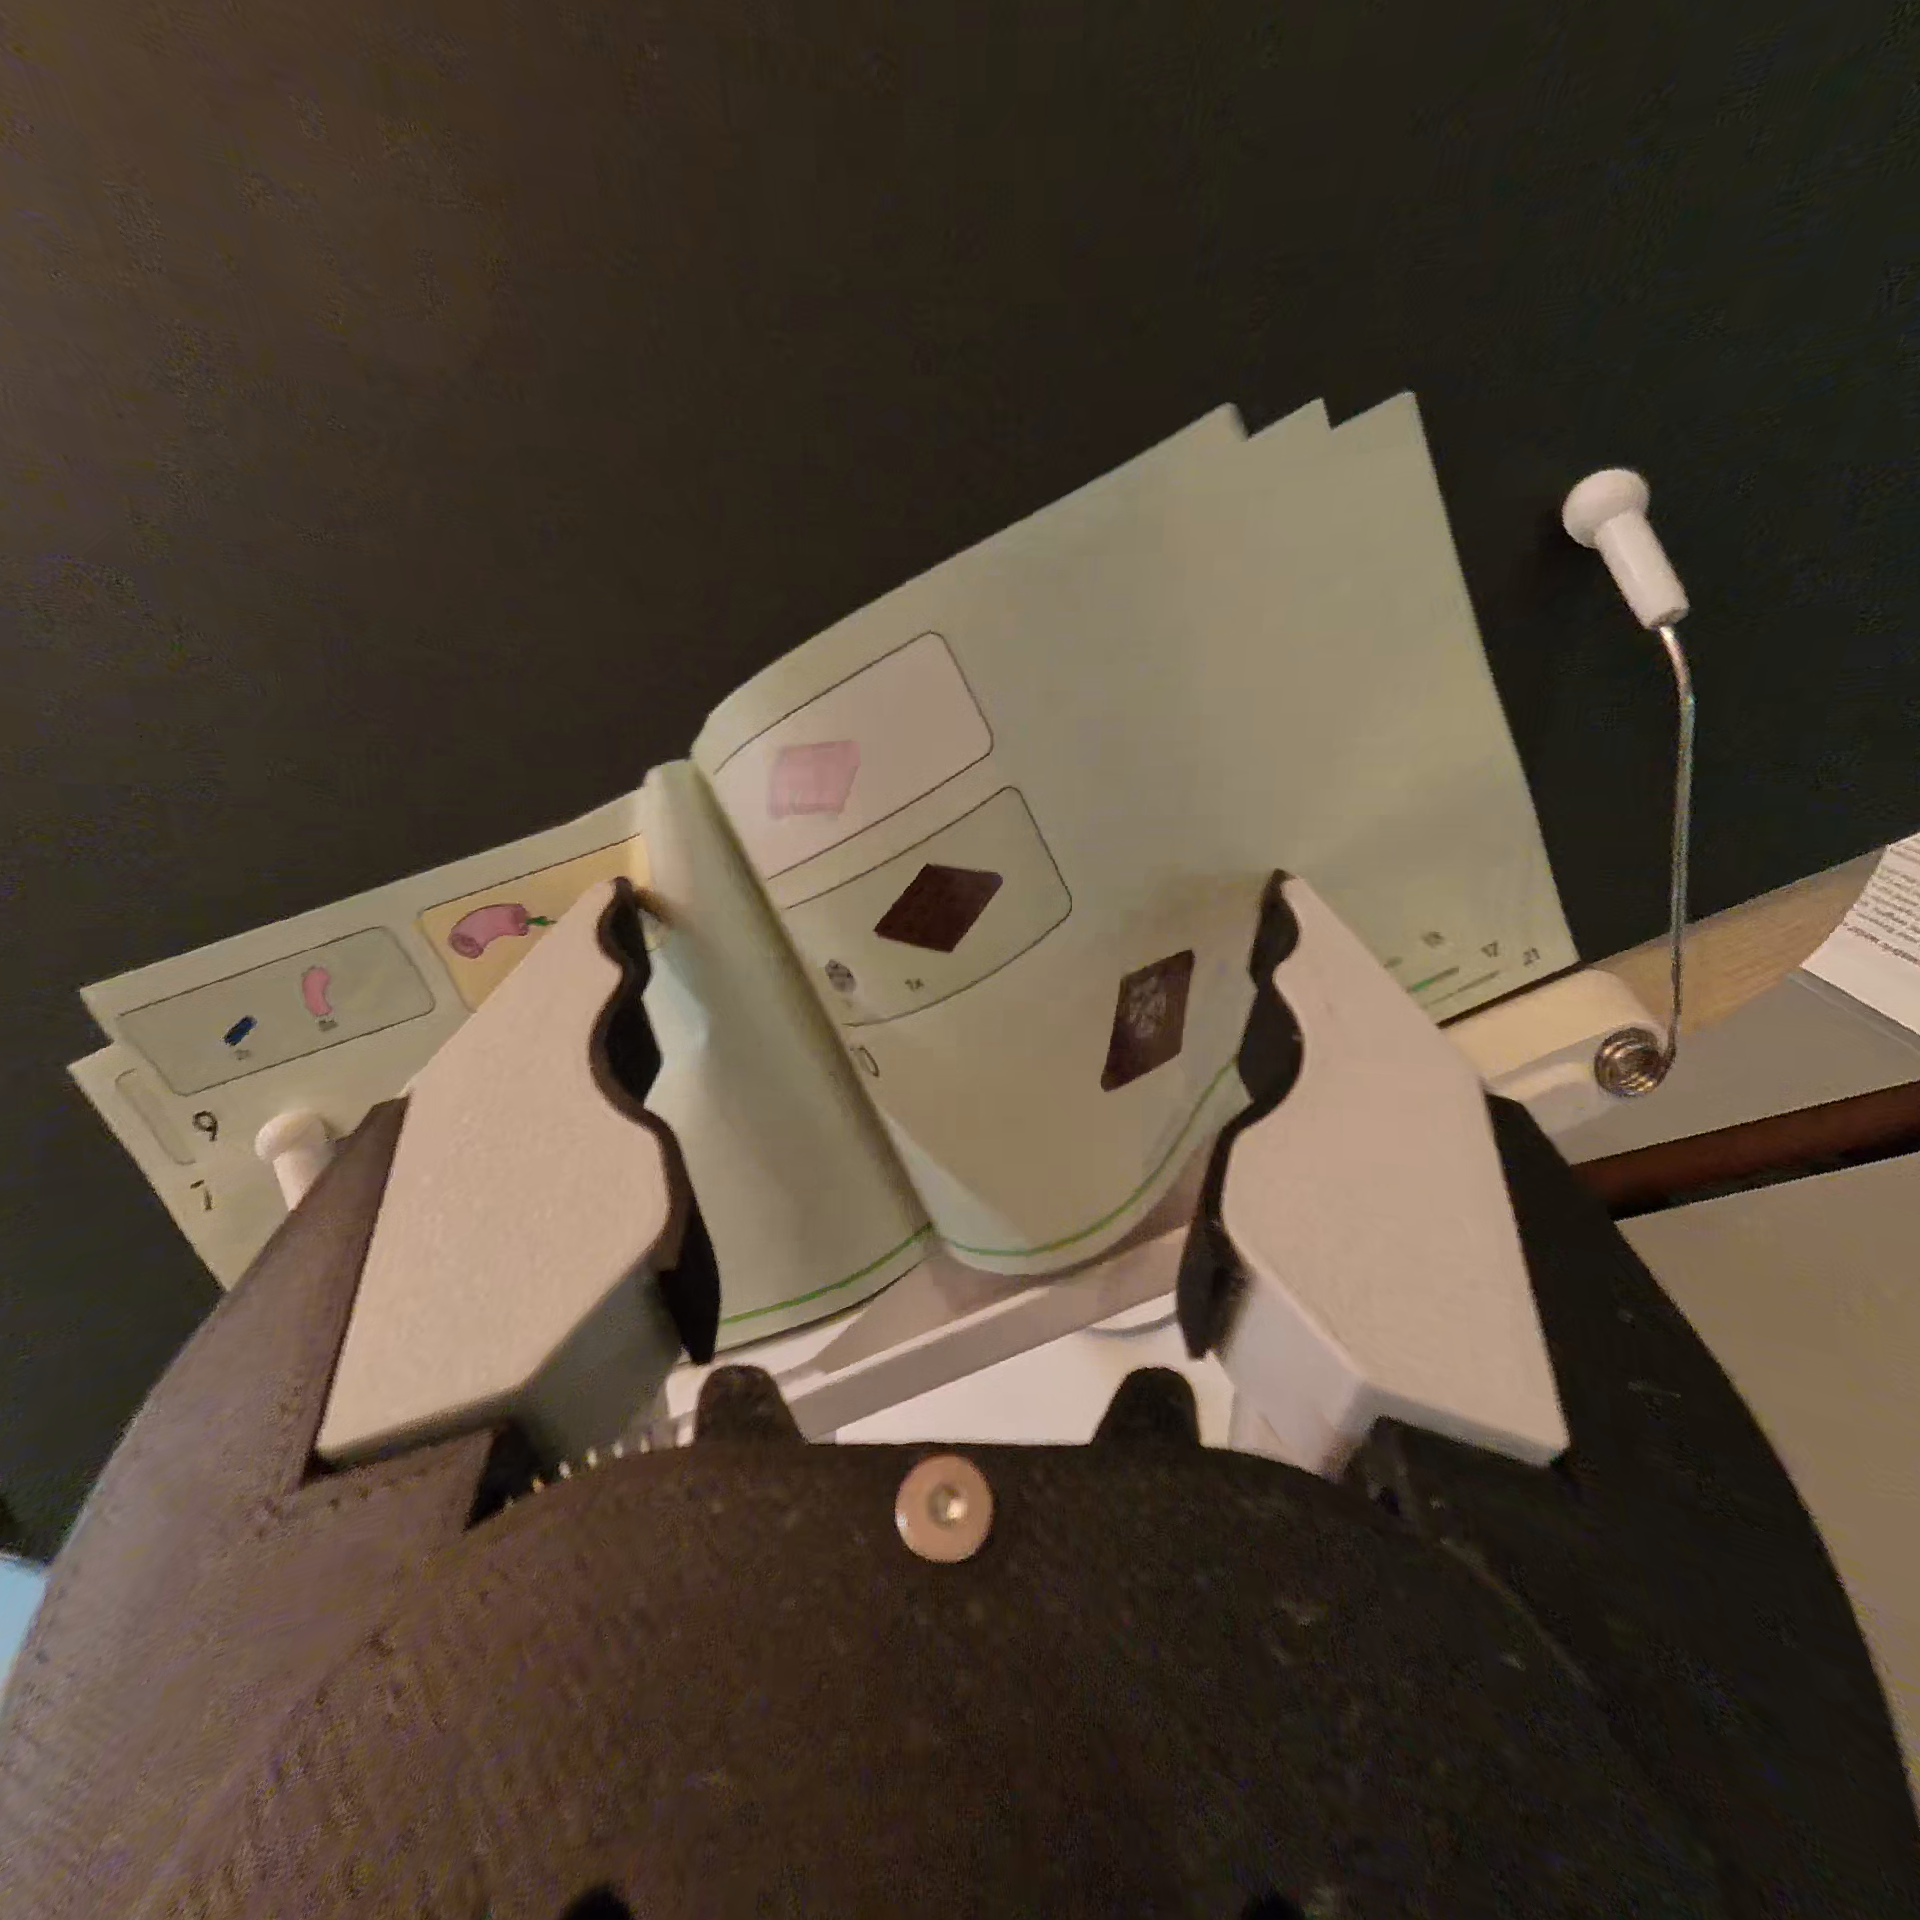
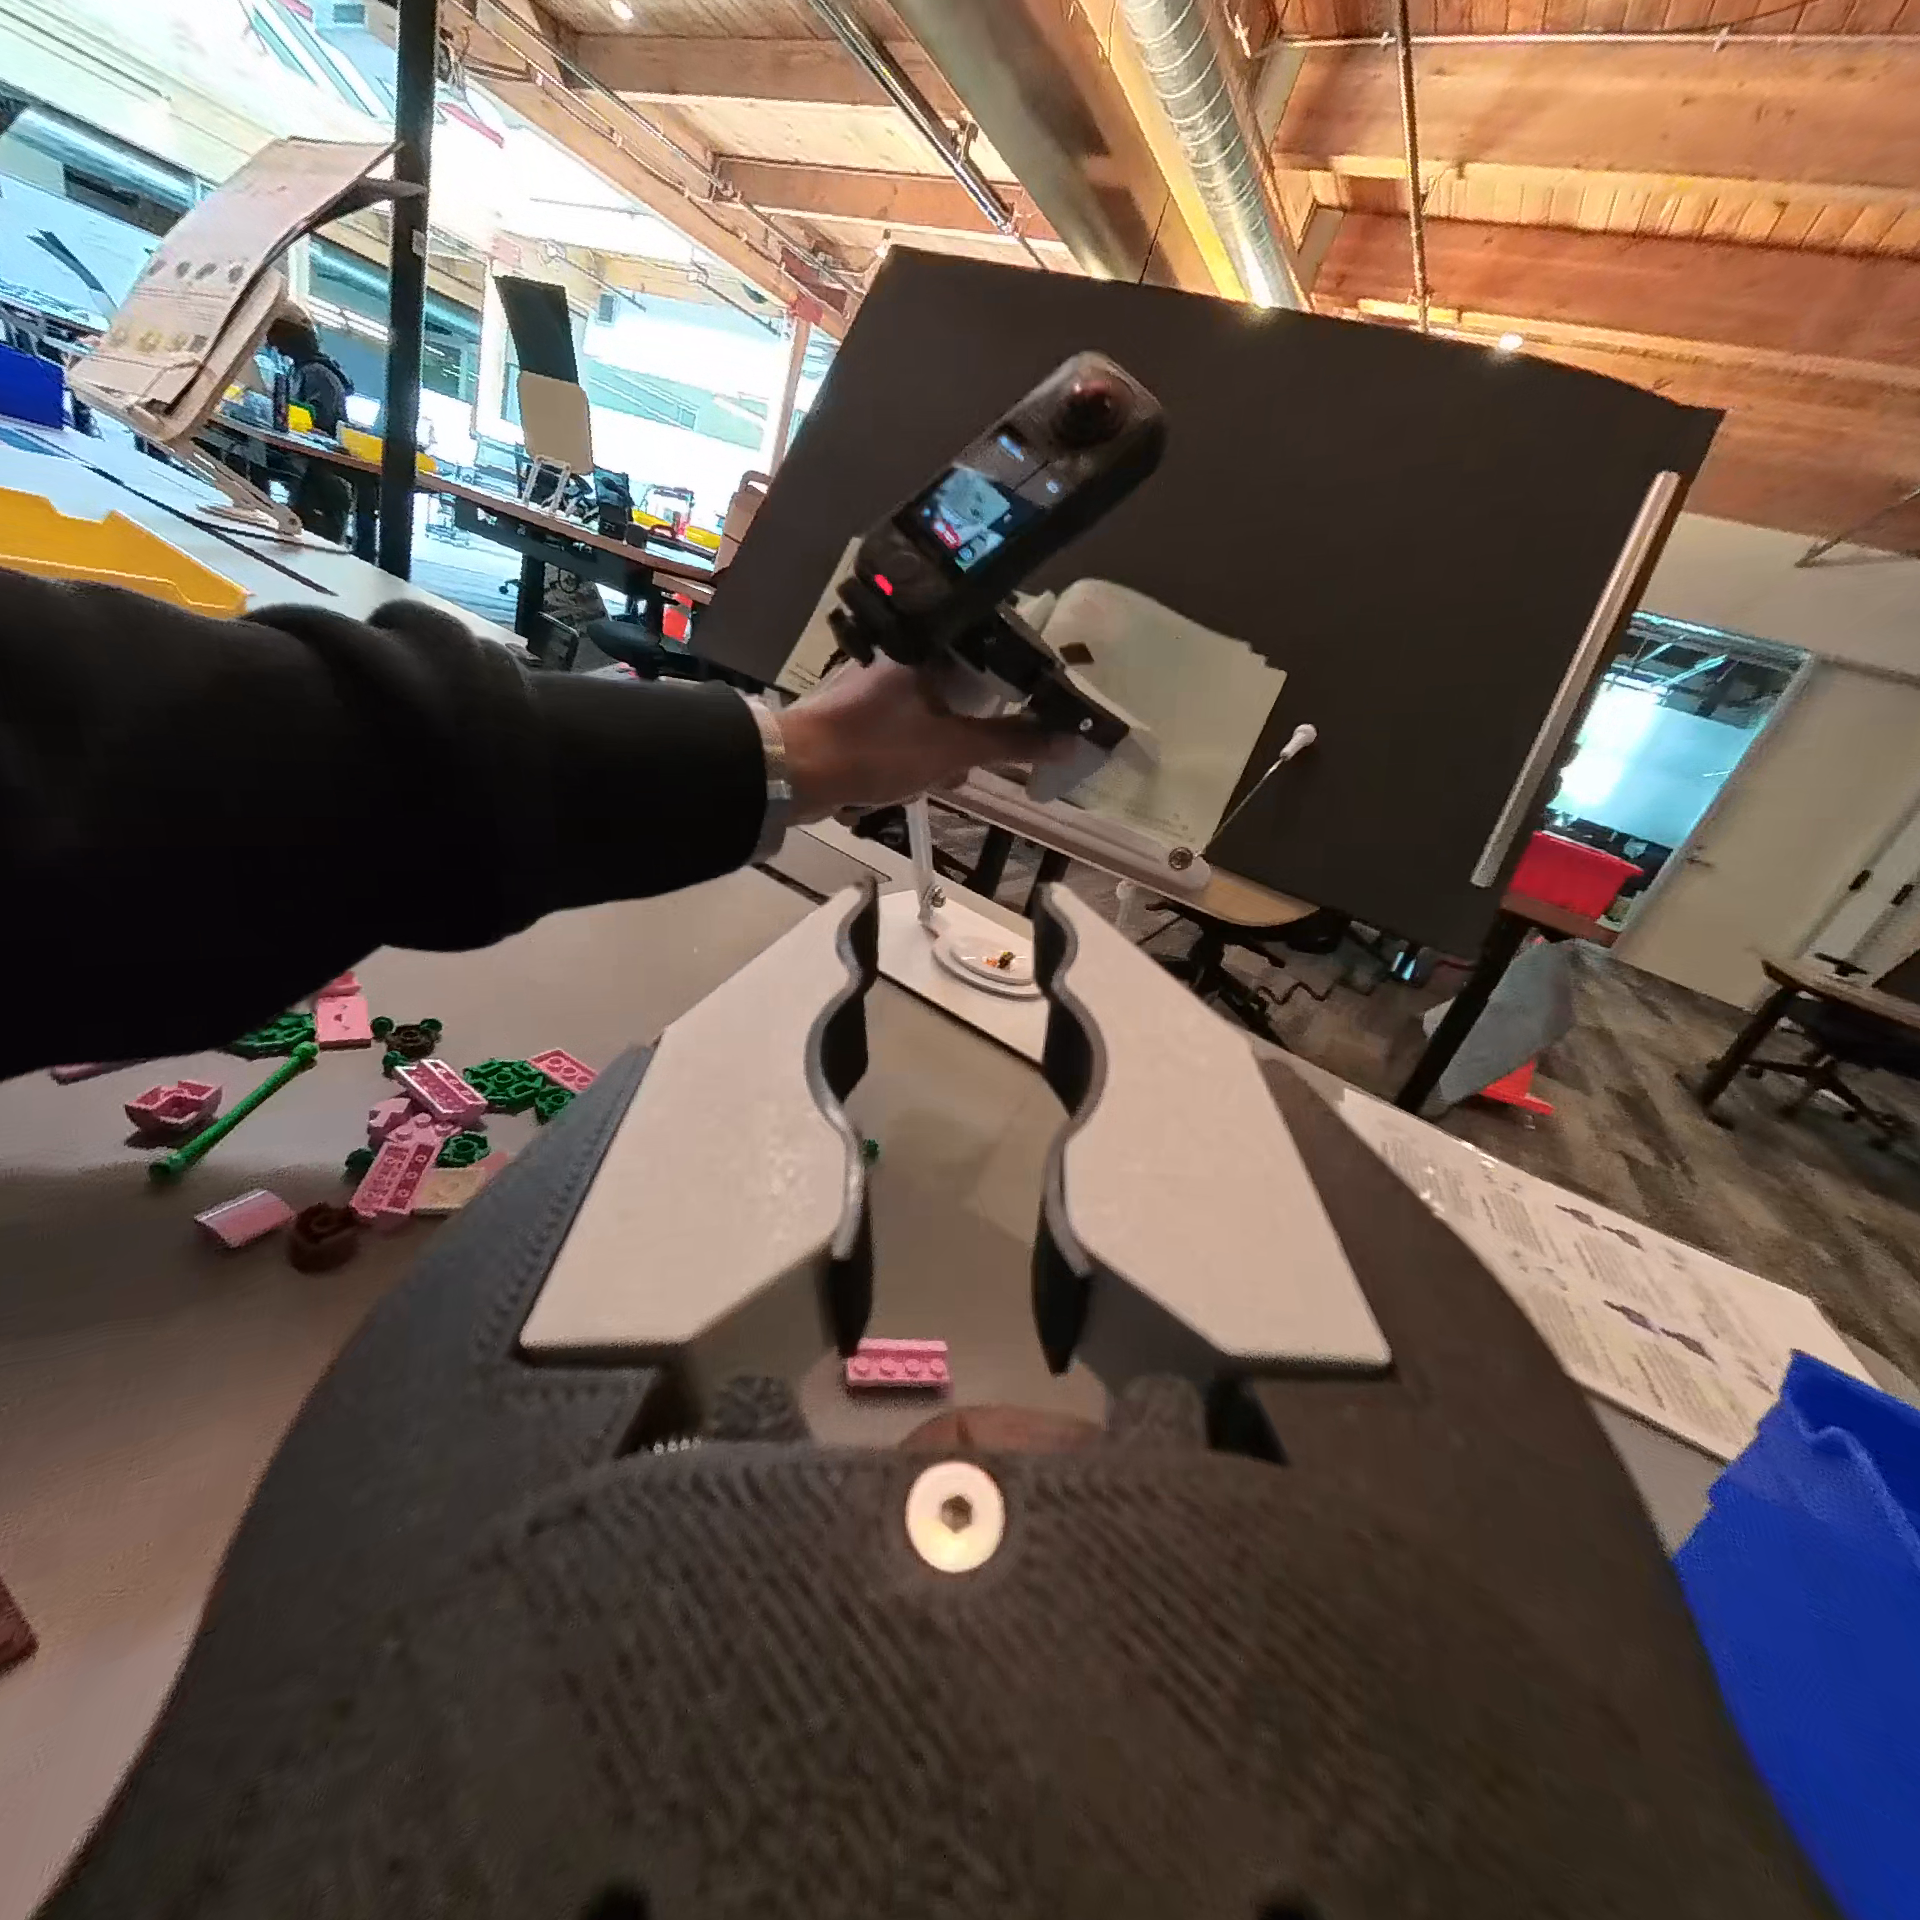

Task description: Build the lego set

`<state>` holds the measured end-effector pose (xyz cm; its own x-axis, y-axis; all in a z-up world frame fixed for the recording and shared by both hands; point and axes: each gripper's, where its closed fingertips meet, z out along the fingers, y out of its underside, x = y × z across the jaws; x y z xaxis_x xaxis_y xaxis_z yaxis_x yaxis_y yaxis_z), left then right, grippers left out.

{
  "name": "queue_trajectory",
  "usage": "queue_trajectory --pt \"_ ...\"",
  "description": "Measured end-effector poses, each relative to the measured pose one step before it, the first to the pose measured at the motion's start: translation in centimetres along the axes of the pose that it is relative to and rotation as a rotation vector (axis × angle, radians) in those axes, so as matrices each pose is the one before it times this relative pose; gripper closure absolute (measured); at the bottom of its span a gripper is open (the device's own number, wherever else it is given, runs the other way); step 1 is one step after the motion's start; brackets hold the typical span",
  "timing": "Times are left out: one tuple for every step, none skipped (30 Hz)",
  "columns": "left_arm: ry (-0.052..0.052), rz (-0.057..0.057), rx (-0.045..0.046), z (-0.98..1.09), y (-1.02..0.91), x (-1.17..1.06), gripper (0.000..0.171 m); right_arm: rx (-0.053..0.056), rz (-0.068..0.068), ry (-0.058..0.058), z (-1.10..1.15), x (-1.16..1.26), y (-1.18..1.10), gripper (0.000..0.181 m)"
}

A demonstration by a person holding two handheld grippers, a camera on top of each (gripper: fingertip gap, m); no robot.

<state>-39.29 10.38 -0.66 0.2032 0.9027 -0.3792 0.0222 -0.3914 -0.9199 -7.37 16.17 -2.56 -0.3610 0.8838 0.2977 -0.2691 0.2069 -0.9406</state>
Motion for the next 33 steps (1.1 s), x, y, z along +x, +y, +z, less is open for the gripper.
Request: queue_trajectory --pt "0.005 -0.0076 0.00194 -0.171 -0.019 -0.324 0.063 -0.0058 0.0076 -0.0034 0.044 0.029 0.18 0.153" --pt "0.0086 -0.0113 0.00196 -0.193 -0.001 -0.244 0.069 -0.0054 0.0063 -0.0016 0.047 0.043 0.166 0.152" --pt "0.0137 -0.0152 0.00008 -0.195 0.035 -0.163 0.072 -0.0034 0.0043 -0.0001 0.024 0.062 0.136 0.152" --pt "0.018 -0.0149 0.00172 -0.225 0.03 -0.074 0.074 -0.003 0.0027 -0.0001 0.037 0.058 0.117 0.152" --pt "0.0186 -0.0124 0.0036 -0.242 0.033 -0.05 0.075 -0.0028 0.0016 0.0003 0.028 0.045 0.114 0.152" --pt "0.0202 -0.0144 0.00499 -0.264 0.014 -0.023 0.074 -0.0021 0.0003 0.0008 0.031 0.036 0.108 0.152" --pt "0.0225 -0.016 0.00839 -0.269 -0.01 0.031 0.073 -0.0027 -0.0014 0.0014 0.031 0.048 0.114 0.152" --pt "0.0129 -0.0142 0.00412 -0.261 0.089 -0.108 0.073 -0.0035 -0.003 0.002 0.044 0.038 0.14 0.152" --pt "0.0156 -0.0114 0.00145 -0.226 0.14 -0.036 0.071 -0.0046 -0.0031 0.0023 0.051 0.059 0.162 0.151" --pt "0.0175 -0.0121 0.00195 -0.198 0.139 0.023 0.067 -0.0054 -0.0021 0.0013 0.038 0.037 0.16 0.151" --pt "0.0069 -0.0109 -0.00035 -0.157 0.18 -0.084 0.067 -0.005 -0.0027 0.0003 0.035 0.01 0.118 0.151" --pt "0.0017 -0.0042 -0.00118 -0.134 0.174 -0.154 0.066 -0.0029 -0.0051 0.002 0.004 0.03 0.043 0.151" --pt "-0.0019 0.0 0.00223 -0.147 0.12 -0.188 0.068 -0.0006 -0.008 0.0038 -0.008 0.043 -0.003 0.151" --pt "-0.0055 0.0012 0.00727 -0.182 0.029 -0.26 0.07 -0.0007 -0.01 0.0043 -0.014 0.033 0.02 0.151" --pt "-0.0059 0.0023 0.01107 -0.213 -0.041 -0.314 0.076 -0.003 -0.0099 0.0041 -0.006 0.053 0.093 0.151" --pt "-0.0095 0.0002 0.01195 -0.215 -0.085 -0.401 0.083 -0.0053 -0.0074 0.0028 0.017 0.036 0.157 0.151" --pt "-0.0054 -0.0056 0.01783 -0.256 -0.178 -0.42 0.091 -0.0056 -0.0026 0.0005 0.032 0.027 0.183 0.151" --pt "0.0104 -0.009 0.02041 -0.304 -0.235 -0.244 0.104 -0.0038 0.0024 -0.0014 0.026 0.009 0.171 0.151" --pt "0.0245 -0.0154 0.02131 -0.345 -0.246 -0.068 0.114 -0.0021 0.0065 -0.0017 0.011 0.039 0.122 0.151" --pt "0.0332 -0.0213 0.02075 -0.384 -0.24 0.062 0.12 0.0017 0.0132 -0.0013 -0.002 0.09 0.042 0.15" --pt "0.041 -0.0263 0.01475 -0.349 -0.159 0.205 0.127 0.0075 0.027 -0.0025 -0.041 0.14 -0.107 0.15" --pt "0.0361 -0.0341 0.00916 -0.27 -0.124 0.194 0.129 0.0131 0.0437 -0.0083 -0.052 0.166 -0.321 0.149" --pt "0.0281 -0.0318 -0.00102 -0.212 0.01 0.072 0.13 0.014 0.0554 -0.0028 -0.076 0.357 -0.504 0.147" --pt "0.0242 -0.0301 -0.00622 -0.154 0.065 0.02 0.131 0.0122 0.0485 0.0051 -0.033 0.515 -0.64 0.146" --pt "0.038 -0.0321 -0.00135 -0.148 -0.05 0.197 0.131 0.0062 0.0255 0.0055 0.035 0.503 -0.75 0.142" --pt "0.0444 -0.0354 -0.00067 -0.175 -0.109 0.235 0.134 -0.001 -0.0064 0.001 0.118 0.403 -0.823 0.139" --pt "0.0417 -0.0412 -0.00346 -0.191 -0.096 0.154 0.141 -0.0035 -0.038 -0.0003 0.183 0.349 -0.913 0.136" --pt "0.0528 -0.0467 -0.00291 -0.188 -0.115 0.278 0.151 0.0011 -0.0584 -0.0018 0.261 0.306 -1.075 0.132" --pt "0.0571 -0.0514 -0.00406 -0.148 -0.137 0.343 0.154 0.0057 -0.0642 -0.007 0.325 0.24 -1.242 0.129" --pt "0.0453 -0.0504 -0.00596 -0.112 -0.128 0.186 0.153 0.0112 -0.0603 -0.0099 0.415 0.236 -1.388 0.128" --pt "0.0347 -0.0384 -0.00181 -0.127 -0.177 0.096 0.154 0.0222 -0.0475 -0.008 0.53 0.299 -1.545 0.129" --pt "0.0306 -0.0217 0.00514 -0.142 -0.258 0.104 0.154 0.0353 -0.0345 -0.0138 0.715 0.237 -1.687 0.13" --pt "0.0256 -0.0062 0.00501 -0.15 -0.242 0.12 0.153 0.0409 -0.0226 -0.0233 0.951 0.132 -1.638 0.132"
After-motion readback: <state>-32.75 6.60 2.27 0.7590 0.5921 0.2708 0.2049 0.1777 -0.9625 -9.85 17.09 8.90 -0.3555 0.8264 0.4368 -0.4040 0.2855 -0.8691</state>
